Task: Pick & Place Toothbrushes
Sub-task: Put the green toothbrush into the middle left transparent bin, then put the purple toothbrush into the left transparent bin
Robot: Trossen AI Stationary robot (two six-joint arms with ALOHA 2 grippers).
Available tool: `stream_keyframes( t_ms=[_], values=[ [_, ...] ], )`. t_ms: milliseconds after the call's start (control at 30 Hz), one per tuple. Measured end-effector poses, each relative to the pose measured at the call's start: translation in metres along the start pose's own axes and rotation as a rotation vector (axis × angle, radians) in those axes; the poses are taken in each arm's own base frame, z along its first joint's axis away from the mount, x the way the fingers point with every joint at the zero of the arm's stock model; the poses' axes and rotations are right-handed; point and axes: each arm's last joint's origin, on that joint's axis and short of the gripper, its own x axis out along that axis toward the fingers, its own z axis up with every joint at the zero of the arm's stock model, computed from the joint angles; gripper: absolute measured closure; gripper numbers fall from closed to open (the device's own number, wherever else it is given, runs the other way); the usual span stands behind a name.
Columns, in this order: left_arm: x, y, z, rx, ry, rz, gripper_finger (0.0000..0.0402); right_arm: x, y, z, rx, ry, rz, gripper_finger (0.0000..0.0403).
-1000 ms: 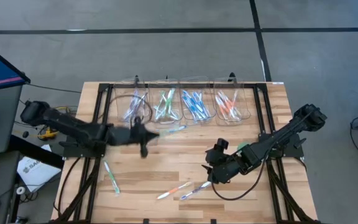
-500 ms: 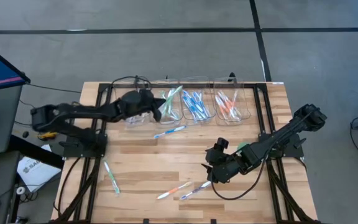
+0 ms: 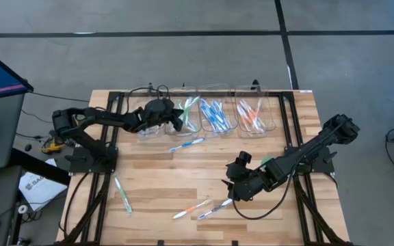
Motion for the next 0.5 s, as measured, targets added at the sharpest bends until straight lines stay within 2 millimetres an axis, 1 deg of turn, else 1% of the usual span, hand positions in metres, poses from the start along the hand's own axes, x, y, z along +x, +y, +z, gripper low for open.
stream_keyframes(
  t_ms=[200,500],
  values=[
    [-0.0001,-0.0001,0.0002,-0.001,-0.002,0.000,0.0380,0.0000,0.0000,0.0000,-0.001,0.000,0.000,0.0117],
    [-0.0006,-0.0024,-0.0007,0.004,0.004,-0.006,0.0323,0.0000,0.0000,0.0000,0.000,0.000,0.000,0.0117]
  ],
)
